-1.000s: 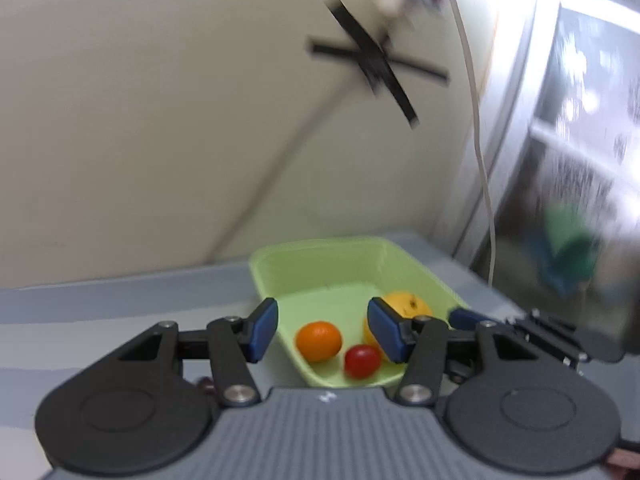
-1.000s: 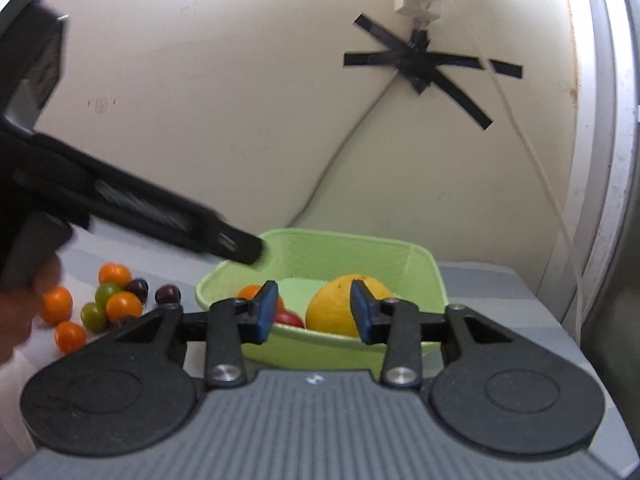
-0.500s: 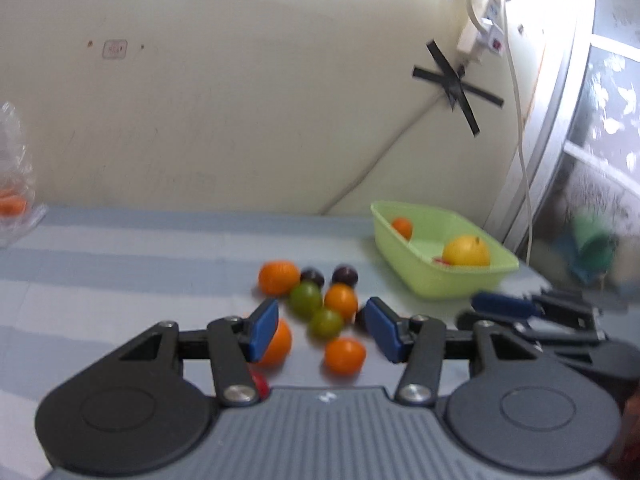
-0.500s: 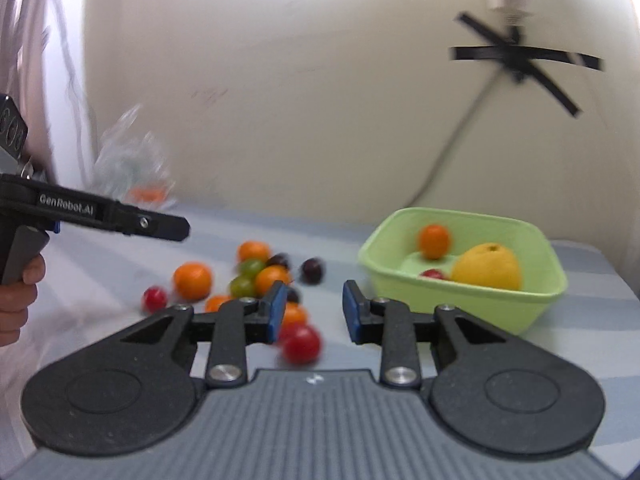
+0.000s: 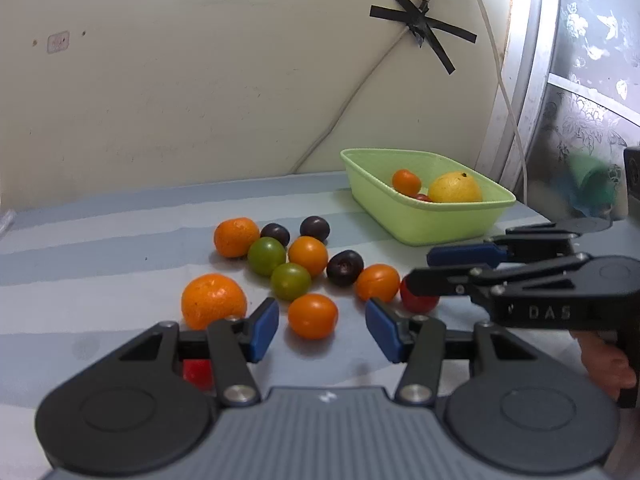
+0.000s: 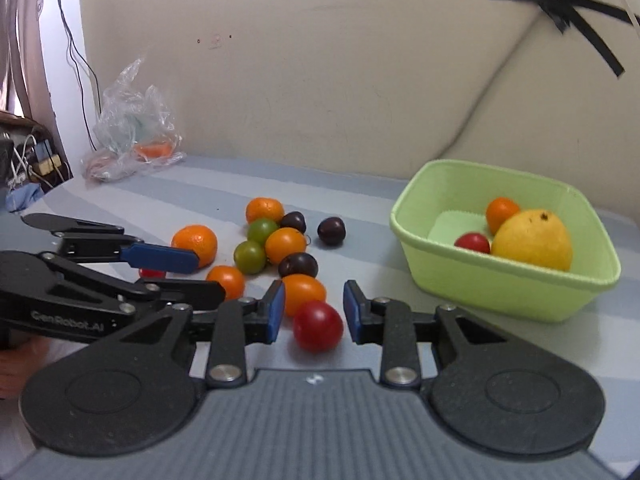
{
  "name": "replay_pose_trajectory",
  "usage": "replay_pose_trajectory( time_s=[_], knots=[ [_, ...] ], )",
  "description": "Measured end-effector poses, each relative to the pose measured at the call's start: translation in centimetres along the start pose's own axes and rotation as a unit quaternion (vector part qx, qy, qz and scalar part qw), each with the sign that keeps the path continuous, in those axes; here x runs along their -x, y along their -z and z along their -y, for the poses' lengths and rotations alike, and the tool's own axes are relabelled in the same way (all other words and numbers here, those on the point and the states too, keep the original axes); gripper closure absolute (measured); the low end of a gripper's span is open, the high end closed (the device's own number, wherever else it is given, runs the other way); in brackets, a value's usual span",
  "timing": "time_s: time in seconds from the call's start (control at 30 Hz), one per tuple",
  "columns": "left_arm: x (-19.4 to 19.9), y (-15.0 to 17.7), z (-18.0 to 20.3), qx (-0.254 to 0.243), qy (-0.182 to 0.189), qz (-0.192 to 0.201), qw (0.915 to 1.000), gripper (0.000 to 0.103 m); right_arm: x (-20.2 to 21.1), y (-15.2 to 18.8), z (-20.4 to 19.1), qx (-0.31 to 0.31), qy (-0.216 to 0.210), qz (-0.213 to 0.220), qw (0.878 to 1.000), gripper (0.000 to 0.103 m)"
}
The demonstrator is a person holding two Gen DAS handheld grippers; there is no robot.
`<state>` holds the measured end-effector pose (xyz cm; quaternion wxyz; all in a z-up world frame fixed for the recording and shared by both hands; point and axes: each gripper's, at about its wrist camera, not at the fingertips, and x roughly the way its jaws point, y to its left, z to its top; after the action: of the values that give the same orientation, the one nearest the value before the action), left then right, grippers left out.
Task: Organize fruits
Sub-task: 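Grasp an orange cherry tomato with the left tool while the right tool grasps a red one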
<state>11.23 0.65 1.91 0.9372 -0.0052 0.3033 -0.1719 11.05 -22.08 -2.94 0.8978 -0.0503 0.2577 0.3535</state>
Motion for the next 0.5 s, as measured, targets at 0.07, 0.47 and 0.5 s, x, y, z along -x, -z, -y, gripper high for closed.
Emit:
replay_pose_trajectory(
  time_s=[0.07,0.47,0.5],
  knots=[
    [0.3,-0.4,0.4,-0.009,0.006,0.011,0.9999,0.054,0.2,0.2,-0.1,0.005,0.001,-0.003,1.000,0.068],
    [-3.5,-2.2,3.8,-0.056,0.016,-0.030,0.9978,0.054,1.1,1.7,-0.2,0.066,0.053,-0.017,0.996,0.072],
    [-3.9,-2.3,4.1,-0.055,0.019,-0.037,0.9977,0.054,1.7,2.0,0.1,0.065,0.059,-0.014,0.996,0.072]
  ],
)
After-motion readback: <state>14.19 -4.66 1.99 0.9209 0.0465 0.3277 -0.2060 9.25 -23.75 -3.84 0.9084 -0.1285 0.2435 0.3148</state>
